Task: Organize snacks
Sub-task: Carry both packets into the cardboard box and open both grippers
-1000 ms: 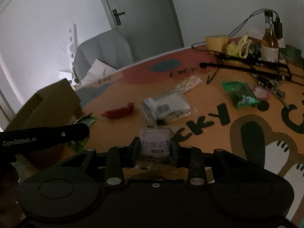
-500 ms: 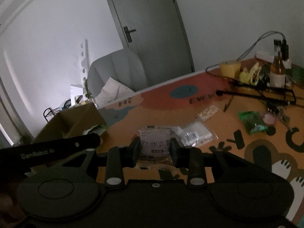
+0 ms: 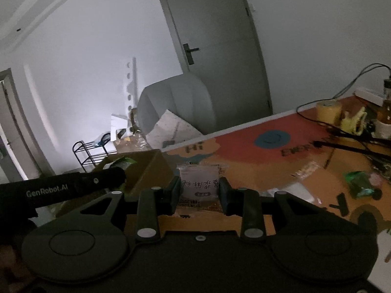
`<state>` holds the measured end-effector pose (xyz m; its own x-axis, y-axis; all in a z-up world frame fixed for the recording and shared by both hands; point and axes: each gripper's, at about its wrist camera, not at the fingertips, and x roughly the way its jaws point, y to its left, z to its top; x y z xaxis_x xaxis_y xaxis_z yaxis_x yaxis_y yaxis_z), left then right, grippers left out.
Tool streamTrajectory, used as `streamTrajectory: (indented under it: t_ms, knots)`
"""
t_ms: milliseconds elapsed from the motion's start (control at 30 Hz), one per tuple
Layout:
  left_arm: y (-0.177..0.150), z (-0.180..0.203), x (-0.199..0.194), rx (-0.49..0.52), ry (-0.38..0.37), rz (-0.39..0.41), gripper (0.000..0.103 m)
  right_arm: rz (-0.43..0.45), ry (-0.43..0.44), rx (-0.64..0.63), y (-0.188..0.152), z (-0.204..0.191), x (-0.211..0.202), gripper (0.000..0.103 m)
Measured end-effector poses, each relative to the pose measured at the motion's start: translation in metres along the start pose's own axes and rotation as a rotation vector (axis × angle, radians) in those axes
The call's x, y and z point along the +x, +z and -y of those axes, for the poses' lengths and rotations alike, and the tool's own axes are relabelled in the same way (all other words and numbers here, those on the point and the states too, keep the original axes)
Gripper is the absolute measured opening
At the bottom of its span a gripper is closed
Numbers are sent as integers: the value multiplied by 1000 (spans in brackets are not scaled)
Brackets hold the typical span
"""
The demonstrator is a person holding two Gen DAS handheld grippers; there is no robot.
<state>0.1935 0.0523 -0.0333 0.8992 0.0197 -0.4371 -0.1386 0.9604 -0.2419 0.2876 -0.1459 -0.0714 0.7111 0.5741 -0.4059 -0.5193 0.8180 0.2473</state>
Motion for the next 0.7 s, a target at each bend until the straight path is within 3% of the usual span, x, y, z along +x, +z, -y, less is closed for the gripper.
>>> streamTrajectory:
  t_ms: [700]
  knots:
    - [18, -72, 15, -65, 127, -4, 24, -20, 92, -51, 11, -62, 45, 32]
